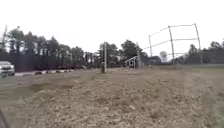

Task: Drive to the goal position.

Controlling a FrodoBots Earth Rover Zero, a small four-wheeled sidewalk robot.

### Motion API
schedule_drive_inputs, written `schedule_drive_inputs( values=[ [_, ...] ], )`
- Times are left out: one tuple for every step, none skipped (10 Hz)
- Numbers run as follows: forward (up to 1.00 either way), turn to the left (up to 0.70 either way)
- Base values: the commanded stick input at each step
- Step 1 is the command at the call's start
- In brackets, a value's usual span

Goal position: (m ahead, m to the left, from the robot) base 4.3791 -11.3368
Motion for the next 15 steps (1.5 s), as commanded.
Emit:
schedule_drive_inputs(
  values=[
    [0.70,-0.35],
    [0.70,-0.35],
    [0.70,-0.35],
    [0.70,-0.35],
    [0.70,-0.35],
    [0.70,-0.35],
    [0.70,-0.35],
    [0.70,-0.35],
    [0.70,-0.07],
    [0.70,0.00],
    [0.70,0.00],
    [0.70,0.00],
    [0.70,0.00],
    [0.70,0.00],
    [0.70,0.00]
  ],
)
